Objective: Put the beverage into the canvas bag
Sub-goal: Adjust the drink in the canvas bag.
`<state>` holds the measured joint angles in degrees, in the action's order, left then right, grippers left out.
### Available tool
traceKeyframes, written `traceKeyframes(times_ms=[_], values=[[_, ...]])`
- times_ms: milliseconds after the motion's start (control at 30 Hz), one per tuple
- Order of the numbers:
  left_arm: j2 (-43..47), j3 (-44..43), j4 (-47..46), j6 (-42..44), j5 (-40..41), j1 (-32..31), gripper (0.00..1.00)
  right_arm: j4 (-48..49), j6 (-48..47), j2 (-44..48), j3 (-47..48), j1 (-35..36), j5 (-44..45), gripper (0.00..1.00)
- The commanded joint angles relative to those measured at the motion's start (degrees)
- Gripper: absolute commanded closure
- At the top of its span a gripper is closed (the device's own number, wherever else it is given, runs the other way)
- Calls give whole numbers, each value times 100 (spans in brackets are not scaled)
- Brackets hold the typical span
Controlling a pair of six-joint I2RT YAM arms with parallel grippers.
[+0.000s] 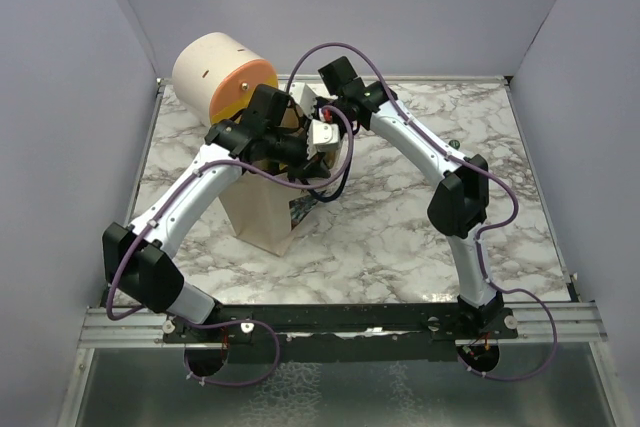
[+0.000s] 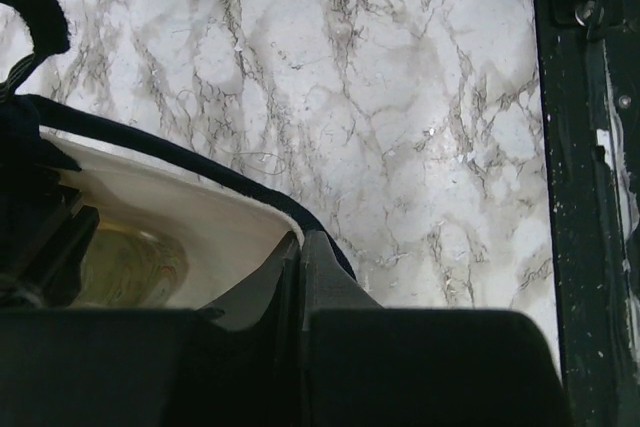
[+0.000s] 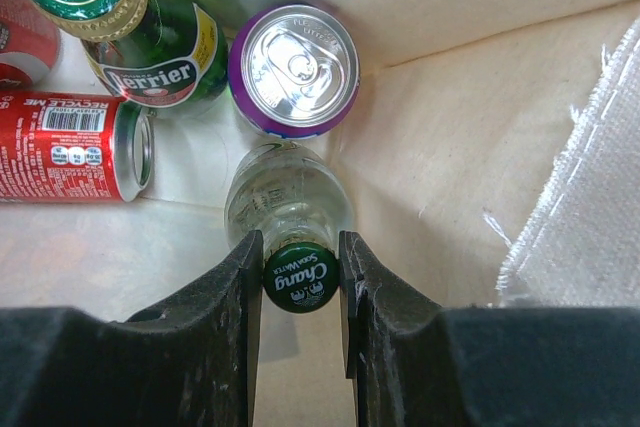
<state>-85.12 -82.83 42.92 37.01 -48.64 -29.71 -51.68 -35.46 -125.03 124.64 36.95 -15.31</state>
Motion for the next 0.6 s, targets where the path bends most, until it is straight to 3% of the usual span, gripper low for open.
traceKeyframes(times_ms=[0,300,567], values=[[566,-423,247,770,-935,-48,100,-518,-168,-243,-7,-162,377,98],[697,-482,449,1108,-1006,-43,100,-714,-137,-423,353,-162,380,98],[772,-541,713,1475,-1048,-48,100,-465,-128,-288,-551,-162,470,98]])
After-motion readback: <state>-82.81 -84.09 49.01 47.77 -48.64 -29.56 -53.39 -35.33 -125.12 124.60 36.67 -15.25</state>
